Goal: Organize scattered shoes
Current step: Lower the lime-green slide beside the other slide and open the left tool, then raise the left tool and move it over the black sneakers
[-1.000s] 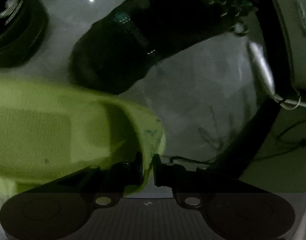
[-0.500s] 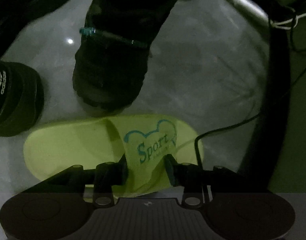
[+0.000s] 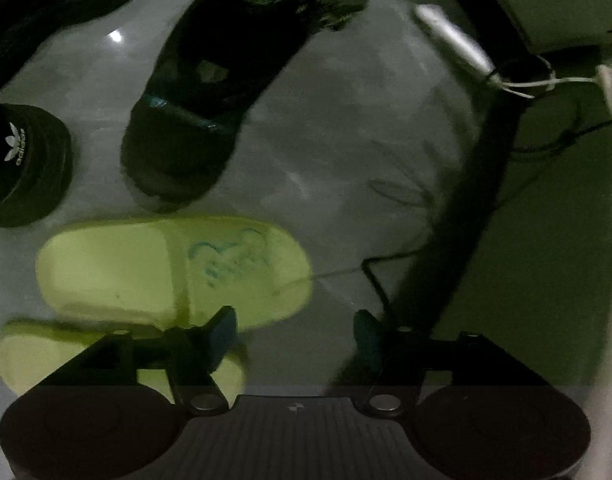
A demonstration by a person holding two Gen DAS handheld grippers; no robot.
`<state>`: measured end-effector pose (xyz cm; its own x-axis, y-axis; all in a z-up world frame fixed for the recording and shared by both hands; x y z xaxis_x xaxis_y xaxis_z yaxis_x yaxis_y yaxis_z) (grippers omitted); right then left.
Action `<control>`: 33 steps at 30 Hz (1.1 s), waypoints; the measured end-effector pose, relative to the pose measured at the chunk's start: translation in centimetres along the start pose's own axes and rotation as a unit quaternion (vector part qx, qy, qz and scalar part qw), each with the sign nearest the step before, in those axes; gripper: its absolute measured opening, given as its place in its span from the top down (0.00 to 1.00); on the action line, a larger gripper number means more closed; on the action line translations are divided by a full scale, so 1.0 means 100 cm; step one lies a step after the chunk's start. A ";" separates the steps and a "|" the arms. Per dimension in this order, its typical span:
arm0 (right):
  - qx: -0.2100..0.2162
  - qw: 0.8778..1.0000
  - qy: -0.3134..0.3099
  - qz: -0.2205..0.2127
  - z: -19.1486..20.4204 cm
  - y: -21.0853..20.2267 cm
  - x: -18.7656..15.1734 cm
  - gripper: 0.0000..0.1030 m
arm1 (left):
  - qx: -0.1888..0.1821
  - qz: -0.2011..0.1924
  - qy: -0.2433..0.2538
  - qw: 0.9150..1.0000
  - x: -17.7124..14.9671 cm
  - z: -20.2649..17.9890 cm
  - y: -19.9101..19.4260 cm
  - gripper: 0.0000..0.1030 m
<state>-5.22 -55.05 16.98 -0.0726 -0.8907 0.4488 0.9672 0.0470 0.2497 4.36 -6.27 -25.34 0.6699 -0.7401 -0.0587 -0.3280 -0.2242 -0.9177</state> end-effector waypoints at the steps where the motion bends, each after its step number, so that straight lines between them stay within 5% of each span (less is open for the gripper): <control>1: 0.001 1.000 -0.002 0.003 0.000 0.001 -0.001 0.00 | -0.004 -0.010 -0.003 1.000 0.003 -0.006 -0.002 0.34; 4: 0.002 1.000 -0.010 0.015 0.002 0.005 -0.005 0.00 | -0.020 -0.107 -0.051 0.993 0.021 -0.019 -0.052 0.28; 7: 0.005 0.999 -0.024 0.029 0.006 0.009 -0.012 0.00 | 0.019 -0.178 -0.121 0.976 0.030 -0.027 -0.101 0.27; 8: 0.004 0.999 -0.034 0.034 0.008 0.010 -0.015 0.00 | 0.039 -0.228 -0.148 0.961 0.036 -0.037 -0.133 0.26; 11: 0.001 0.997 -0.054 0.047 0.011 0.017 -0.027 0.00 | 0.026 -0.352 -0.184 0.918 0.046 -0.070 -0.204 0.12; 14: 0.006 0.994 -0.075 0.078 0.019 0.030 -0.047 0.00 | 0.088 -0.396 -0.159 0.900 0.054 -0.091 -0.231 0.01; 16: 0.008 0.991 -0.092 0.096 0.024 0.037 -0.059 0.00 | 0.147 -0.419 -0.165 0.881 0.057 -0.092 -0.235 0.01; 20: -0.016 0.972 -0.165 0.165 0.032 0.059 -0.107 0.00 | 0.201 -0.399 -0.142 0.883 0.054 -0.087 -0.214 0.01; 25: -0.055 0.930 -0.249 0.263 0.029 0.083 -0.174 0.00 | 0.170 -0.405 -0.192 0.877 0.043 -0.056 -0.199 0.00; 33: -0.099 0.878 -0.302 0.357 0.007 0.098 -0.239 0.00 | 0.213 -0.399 -0.160 0.877 0.042 -0.063 -0.207 0.00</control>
<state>5.80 -33.01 9.34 0.5114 -0.2610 0.8188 0.8380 0.3627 -0.4077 9.81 -8.72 -4.08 0.7480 -0.2233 0.6250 0.5639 -0.2828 -0.7759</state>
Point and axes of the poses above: each gripper's, at about its wrist camera, not at the fingertips, and y roughly the way its jaws point, z to its left, x to its top, the point moved 9 cm from there along y, roughly the way its jaws point, and after that the axes turned 4 degrees about x, right-handed, at the moved point
